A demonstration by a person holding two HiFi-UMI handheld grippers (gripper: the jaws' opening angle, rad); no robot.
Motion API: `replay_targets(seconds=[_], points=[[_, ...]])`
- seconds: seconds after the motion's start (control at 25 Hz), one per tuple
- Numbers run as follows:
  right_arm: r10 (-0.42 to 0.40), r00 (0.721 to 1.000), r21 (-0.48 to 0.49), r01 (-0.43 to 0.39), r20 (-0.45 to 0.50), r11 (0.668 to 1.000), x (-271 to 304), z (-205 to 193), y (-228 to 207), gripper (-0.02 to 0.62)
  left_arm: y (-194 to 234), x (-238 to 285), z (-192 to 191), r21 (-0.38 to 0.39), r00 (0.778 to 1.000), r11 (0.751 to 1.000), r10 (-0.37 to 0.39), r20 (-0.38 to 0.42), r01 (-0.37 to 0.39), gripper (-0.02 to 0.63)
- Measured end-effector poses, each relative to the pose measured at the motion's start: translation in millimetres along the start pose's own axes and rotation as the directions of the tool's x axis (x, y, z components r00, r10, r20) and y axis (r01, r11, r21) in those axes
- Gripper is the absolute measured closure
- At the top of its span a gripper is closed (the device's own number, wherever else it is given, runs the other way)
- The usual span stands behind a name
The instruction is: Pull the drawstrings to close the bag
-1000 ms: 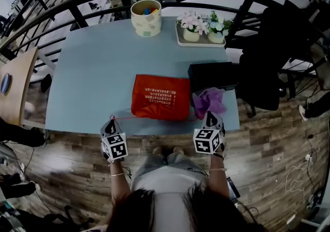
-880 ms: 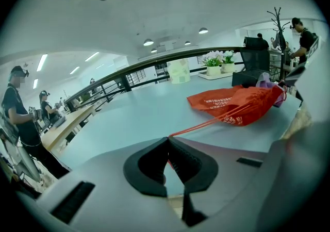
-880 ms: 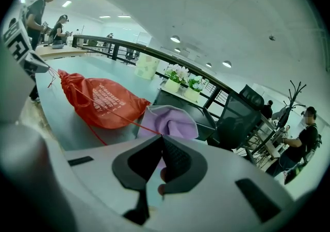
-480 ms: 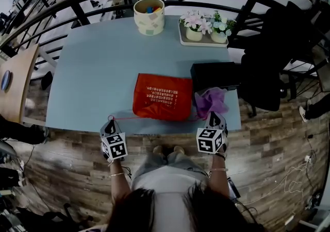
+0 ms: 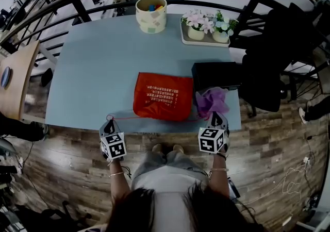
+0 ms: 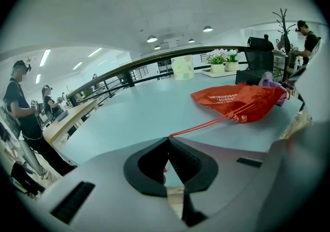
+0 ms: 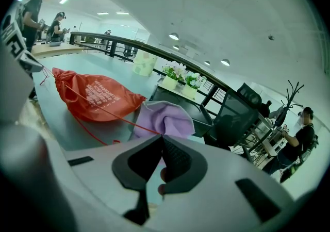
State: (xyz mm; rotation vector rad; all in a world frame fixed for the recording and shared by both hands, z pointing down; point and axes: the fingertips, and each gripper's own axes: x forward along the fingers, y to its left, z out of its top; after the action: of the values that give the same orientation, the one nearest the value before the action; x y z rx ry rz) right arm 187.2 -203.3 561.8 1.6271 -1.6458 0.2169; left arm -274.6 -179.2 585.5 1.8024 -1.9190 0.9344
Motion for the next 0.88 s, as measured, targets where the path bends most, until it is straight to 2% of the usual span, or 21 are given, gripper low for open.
replay_targets(seconds=[0.56, 0.76, 0.88], points=[[0.006, 1.0, 0.001, -0.006, -0.014, 1.0, 2, -6, -2, 0.569, -7, 0, -10, 0.001, 0.999, 1.0, -0.027, -0.034, 0.027, 0.589], [0.06, 0.998, 0.046, -0.059, -0.006, 0.997, 0, -5, 2, 0.569, -9, -4, -10, -0.01, 0.998, 0.999, -0.049, -0.039, 0.048, 0.589], [0.082, 0.997, 0.04, -0.081, -0.011, 0.996, -1, -8, 5, 0.568, -13, -7, -10, -0.015, 0.996, 0.996, -0.085, -0.04, 0.084, 0.588]])
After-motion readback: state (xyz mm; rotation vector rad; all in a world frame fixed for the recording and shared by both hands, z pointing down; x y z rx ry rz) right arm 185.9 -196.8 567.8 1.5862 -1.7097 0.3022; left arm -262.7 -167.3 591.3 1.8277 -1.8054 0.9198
